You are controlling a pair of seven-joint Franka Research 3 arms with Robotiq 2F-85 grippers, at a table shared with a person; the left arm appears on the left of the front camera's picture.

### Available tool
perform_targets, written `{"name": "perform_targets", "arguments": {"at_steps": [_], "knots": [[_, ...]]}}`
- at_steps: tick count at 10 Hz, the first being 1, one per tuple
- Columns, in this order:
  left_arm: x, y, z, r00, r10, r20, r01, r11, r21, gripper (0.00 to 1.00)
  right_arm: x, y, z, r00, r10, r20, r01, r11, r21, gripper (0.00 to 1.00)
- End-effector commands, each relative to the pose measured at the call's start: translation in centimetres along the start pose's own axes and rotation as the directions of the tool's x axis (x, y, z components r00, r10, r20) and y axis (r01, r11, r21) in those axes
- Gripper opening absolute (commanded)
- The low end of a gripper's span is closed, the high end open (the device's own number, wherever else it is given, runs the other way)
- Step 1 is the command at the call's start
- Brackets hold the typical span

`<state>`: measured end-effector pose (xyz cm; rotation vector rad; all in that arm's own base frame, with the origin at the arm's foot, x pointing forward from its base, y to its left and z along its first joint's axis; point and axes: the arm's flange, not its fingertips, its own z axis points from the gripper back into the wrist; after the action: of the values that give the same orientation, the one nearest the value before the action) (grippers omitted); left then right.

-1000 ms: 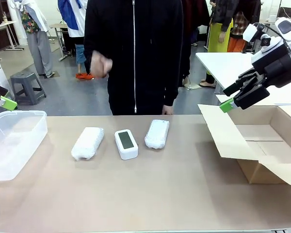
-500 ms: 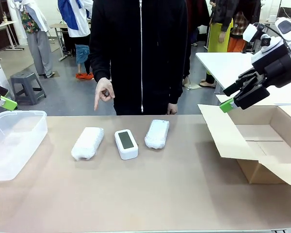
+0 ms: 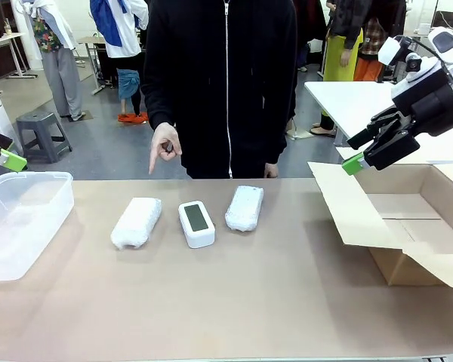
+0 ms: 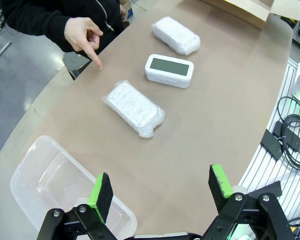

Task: Separate and place wrapped and unwrapped clocks.
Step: Pick up the Digital clock indicated by the person.

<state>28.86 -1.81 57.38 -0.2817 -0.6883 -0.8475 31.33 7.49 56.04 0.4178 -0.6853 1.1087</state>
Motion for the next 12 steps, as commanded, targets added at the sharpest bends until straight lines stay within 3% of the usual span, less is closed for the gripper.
{"name": "perform_targets", "arguments": {"at_steps": [1, 10, 12], "knots": [[0.0, 0.0, 0.0, 1.0, -0.004, 0.01, 0.004, 1.0, -0.006, 1.0, 0.0, 0.0, -0.1, 1.0, 0.012, 0.021, -0.013, 1.0, 0.019, 1.0], [0.0, 0.0, 0.0, 1.0, -0.004, 0.01, 0.004, 1.0, -0.006, 1.0, 0.0, 0.0, 0.0, 1.0, 0.002, 0.0, -0.002, 1.0, 0.0, 1.0], [0.0, 0.0, 0.0, 1.0, -0.004, 0.01, 0.004, 1.0, -0.006, 1.0, 4.7, 2.1, -4.0, 0.989, -0.129, -0.078, 0.128, 0.992, -0.024, 1.0]]}}
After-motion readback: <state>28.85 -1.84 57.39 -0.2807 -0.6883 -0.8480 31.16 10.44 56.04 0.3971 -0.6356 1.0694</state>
